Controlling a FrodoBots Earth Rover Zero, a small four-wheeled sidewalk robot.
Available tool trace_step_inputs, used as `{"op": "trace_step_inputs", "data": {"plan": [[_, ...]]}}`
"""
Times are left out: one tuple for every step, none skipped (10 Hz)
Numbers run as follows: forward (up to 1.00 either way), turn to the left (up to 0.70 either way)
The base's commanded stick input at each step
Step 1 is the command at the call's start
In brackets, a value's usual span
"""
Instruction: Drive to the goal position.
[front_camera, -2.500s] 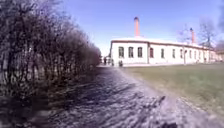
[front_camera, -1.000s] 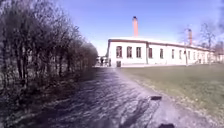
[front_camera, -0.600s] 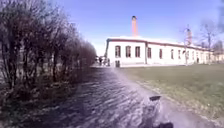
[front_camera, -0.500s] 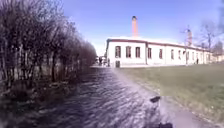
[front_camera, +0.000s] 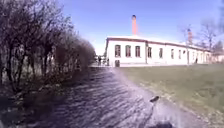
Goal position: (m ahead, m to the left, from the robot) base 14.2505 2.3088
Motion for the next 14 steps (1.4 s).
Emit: {"op": "trace_step_inputs", "data": {"plan": [[0.85,0.00],[0.85,0.00],[0.85,0.00],[0.85,0.00],[0.85,0.00],[0.85,0.00],[0.85,0.00],[0.85,0.00],[0.85,0.00],[0.85,0.00],[0.85,0.00],[0.85,0.00],[0.85,0.00],[0.85,0.00]]}}
